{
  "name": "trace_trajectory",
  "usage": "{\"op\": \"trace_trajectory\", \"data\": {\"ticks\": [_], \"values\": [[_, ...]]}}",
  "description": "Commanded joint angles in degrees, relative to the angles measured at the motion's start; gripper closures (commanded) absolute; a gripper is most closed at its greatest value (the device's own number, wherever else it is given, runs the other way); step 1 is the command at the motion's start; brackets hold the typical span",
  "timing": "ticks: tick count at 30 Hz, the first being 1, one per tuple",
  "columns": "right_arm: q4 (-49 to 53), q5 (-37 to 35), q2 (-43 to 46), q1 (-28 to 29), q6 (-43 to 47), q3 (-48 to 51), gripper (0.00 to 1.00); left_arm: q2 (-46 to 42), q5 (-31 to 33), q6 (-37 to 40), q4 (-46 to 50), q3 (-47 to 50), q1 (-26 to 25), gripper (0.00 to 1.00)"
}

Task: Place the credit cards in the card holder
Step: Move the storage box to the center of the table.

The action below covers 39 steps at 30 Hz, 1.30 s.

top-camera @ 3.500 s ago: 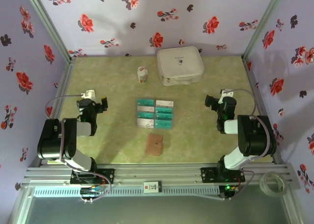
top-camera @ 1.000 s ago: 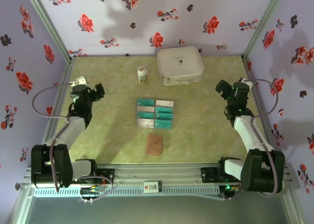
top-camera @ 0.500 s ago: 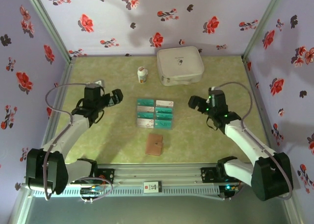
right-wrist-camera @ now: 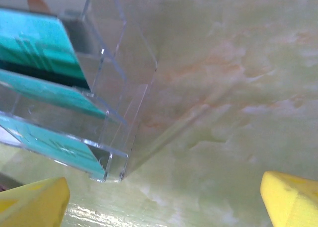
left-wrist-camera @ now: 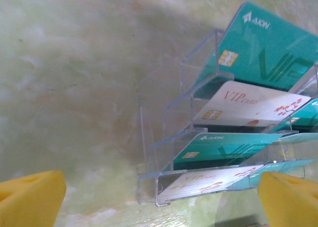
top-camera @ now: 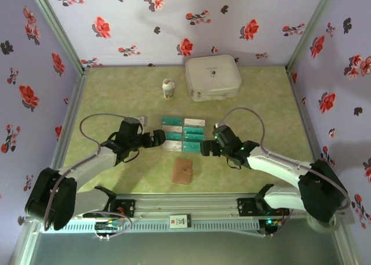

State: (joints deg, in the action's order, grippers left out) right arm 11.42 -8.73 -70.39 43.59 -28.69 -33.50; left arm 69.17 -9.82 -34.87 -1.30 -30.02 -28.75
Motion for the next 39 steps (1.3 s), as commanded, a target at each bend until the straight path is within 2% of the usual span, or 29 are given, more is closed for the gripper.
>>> {"op": "trace_trajectory", "data": {"ticks": [1, 14, 20, 26, 39], "values": [[-1.66, -4.13, -1.62, 1.80, -0.71, 0.72, 0.01, 2.24, -0.16, -2.90, -5.75, 0.42, -1.97, 0.00], [-4.04, -10.05, -5.06, 2.38, -2.69, 0.81, 0.01, 10.52, 0.77, -2.57, -8.62, -4.88, -6.51, 0.00], [-3.00, -16.14, -5.19, 2.41, -4.60, 0.46, 0.01, 14.38, 0.68, -2.64, -10.22, -7.84, -8.13, 0.00], [-1.33, -18.24, -4.78, 1.91, -5.22, 0.27, 0.01, 19.71, -0.01, -2.90, -12.51, -12.01, -9.48, 0.00], [1.27, -15.38, 2.52, -6.75, -5.49, 3.79, 0.01, 36.43, -3.47, -2.16, -13.92, -29.44, -11.30, 0.00]]}}
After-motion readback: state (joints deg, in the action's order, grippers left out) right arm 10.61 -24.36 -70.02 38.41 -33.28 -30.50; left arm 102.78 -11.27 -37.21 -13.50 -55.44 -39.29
